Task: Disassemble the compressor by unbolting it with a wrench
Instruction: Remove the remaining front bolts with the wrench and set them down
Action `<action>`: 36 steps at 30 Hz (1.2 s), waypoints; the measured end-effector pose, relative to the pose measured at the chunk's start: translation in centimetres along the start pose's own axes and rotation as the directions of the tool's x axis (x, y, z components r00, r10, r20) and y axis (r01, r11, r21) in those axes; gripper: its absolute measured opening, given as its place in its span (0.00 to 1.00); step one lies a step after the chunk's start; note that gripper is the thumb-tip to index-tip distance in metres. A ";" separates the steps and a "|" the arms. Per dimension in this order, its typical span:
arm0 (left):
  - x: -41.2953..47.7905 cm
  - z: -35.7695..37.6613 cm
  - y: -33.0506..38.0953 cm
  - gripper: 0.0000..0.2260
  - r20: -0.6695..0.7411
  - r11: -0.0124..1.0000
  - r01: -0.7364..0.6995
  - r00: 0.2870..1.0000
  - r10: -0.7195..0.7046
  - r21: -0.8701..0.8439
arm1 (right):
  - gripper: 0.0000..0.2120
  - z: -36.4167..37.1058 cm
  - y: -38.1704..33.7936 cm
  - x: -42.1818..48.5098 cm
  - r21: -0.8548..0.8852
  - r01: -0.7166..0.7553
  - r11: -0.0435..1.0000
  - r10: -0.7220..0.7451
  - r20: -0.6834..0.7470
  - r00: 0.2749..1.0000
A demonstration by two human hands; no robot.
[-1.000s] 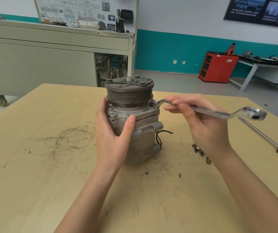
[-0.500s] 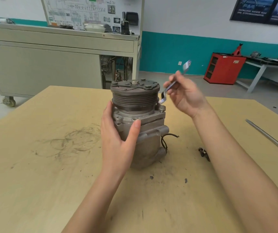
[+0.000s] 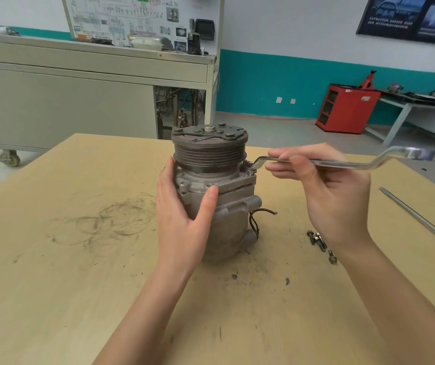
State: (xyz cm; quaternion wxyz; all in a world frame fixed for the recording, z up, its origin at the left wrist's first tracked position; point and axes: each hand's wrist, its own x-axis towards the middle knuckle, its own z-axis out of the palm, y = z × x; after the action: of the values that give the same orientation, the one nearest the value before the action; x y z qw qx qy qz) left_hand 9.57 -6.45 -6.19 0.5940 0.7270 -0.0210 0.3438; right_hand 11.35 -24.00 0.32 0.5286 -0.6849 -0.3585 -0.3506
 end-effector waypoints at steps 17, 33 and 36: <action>-0.1 0.1 -0.2 0.34 -0.020 1.000 -0.027 0.999 0.027 -0.001 | 0.09 3.8 8.1 6.2 0.600 -0.797 0.073 0.668 0.564 0.486; 0.1 0.2 -0.2 0.35 -0.016 0.999 -0.044 0.999 0.045 0.017 | 0.06 1.8 -1.2 0.4 0.155 -0.125 0.980 0.149 -0.154 0.977; 0.1 0.1 -0.2 0.35 -0.018 0.999 -0.043 0.999 0.043 0.019 | 0.08 1.9 -0.8 -0.3 -0.001 -0.013 1.000 0.013 -0.150 0.989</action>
State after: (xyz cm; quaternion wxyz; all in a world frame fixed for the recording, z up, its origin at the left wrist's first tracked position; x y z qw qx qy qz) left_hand 9.78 -6.42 -6.35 0.5800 0.7285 -0.0282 0.3633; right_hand 10.70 -22.03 0.12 0.5556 -0.6594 -0.3131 -0.3980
